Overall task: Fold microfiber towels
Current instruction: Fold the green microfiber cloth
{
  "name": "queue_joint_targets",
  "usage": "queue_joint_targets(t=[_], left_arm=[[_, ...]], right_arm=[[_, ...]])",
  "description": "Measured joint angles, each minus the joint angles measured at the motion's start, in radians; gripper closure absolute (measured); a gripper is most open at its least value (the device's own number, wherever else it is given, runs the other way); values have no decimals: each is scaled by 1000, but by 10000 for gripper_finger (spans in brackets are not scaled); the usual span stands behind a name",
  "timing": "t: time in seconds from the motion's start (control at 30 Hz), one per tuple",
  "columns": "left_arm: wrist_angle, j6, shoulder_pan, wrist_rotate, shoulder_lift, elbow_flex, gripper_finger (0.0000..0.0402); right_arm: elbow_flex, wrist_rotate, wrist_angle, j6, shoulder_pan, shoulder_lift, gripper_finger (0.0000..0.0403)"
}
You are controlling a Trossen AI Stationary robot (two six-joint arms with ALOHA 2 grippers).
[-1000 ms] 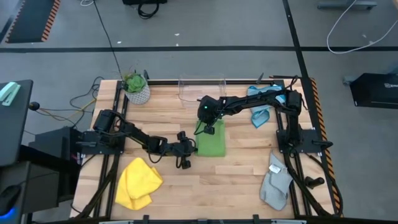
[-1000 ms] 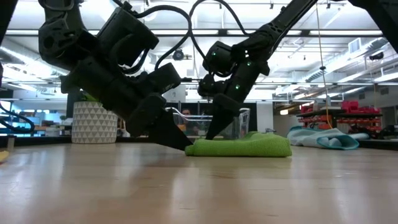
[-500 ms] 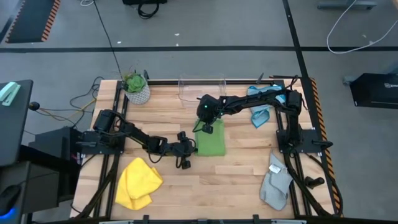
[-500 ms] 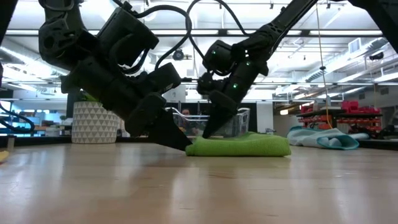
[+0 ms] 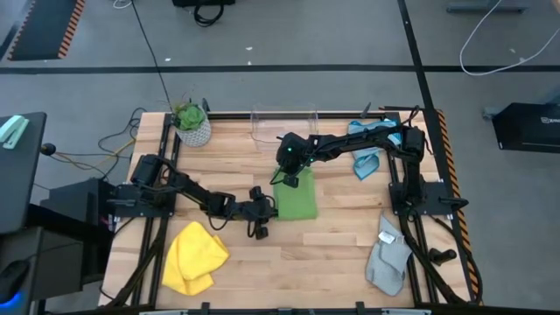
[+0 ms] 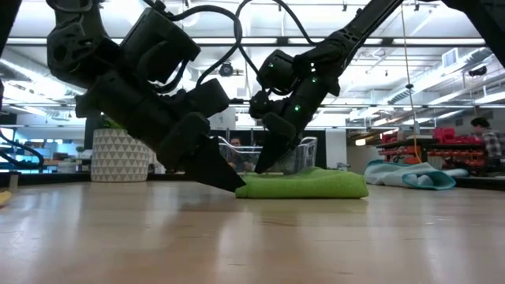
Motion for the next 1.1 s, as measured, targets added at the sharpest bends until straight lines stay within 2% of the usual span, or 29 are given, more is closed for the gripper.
queue_joint_targets(t=[0.2, 0.33, 0.5, 0.7, 0.87, 1.1], left_arm=[[-102, 33, -19, 15, -64, -1, 272], [-236, 35, -26, 16, -169, 0, 236], [-261, 33, -41, 59, -249, 1, 203], [-248, 96, -65, 50, -186, 46, 171], [-280, 173, -65, 32, -90, 129, 171], [-405, 224, -58, 28, -3, 250, 218]], right_arm=[[-1, 2, -5, -6, 0, -14, 224], [0, 25, -21, -30, 10, -106, 195], [-47, 39, -37, -40, 63, -265, 189], [-228, 152, 102, 6, 169, -406, 196], [-339, 243, 145, 70, 249, -465, 196], [-375, 350, 139, 101, 340, -513, 193]])
